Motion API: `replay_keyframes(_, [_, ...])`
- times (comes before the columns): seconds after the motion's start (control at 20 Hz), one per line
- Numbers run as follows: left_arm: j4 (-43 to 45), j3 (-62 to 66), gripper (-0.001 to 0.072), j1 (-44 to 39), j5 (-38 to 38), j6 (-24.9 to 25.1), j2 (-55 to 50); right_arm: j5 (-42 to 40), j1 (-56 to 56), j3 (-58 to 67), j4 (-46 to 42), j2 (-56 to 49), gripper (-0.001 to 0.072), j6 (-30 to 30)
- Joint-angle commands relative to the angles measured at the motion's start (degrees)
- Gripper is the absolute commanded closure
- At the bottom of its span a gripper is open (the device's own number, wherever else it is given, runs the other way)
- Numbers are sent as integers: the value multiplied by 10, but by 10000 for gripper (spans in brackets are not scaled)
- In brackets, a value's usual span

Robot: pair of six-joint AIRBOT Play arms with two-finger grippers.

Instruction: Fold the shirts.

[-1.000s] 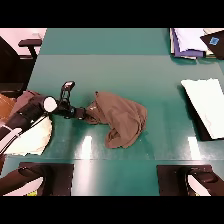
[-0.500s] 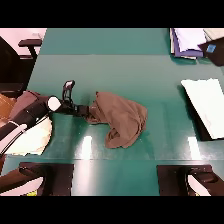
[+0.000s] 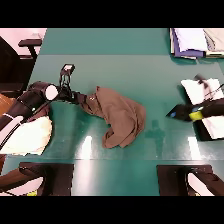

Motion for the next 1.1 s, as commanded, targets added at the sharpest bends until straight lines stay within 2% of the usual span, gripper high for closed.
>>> replay_keyframes(0.0, [20,5,680,0,2,-1,-8,-94,46,-140,101,-59,331,-28])
replay_keyframes(0.2, [20,5,680,0,-3,-1,-8,-191,143,-136,182,-152,331,-63])
replay_keyframes(0.35, [20,5,680,0,-2,-1,-8,-216,182,-84,183,-217,339,-64])
replay_keyframes(0.4, [20,5,680,0,-2,-1,-8,-221,188,-66,182,-232,421,-66])
replay_keyframes(0.45, [21,5,680,0,-2,-1,-8,-225,191,-46,181,-246,558,-69])
replay_keyframes(0.55, [30,5,680,0,-1,6,-8,-239,190,-10,148,-254,684,-70])
replay_keyframes(0.7, [86,8,681,7,19,-3,-8,-209,159,57,48,-235,695,-48])
replay_keyframes(0.85, [89,24,681,51,35,-14,6,-162,98,131,-74,-180,696,-14])
replay_keyframes(1.05, [96,66,682,83,89,-16,82,-136,25,226,-154,-87,696,-15])
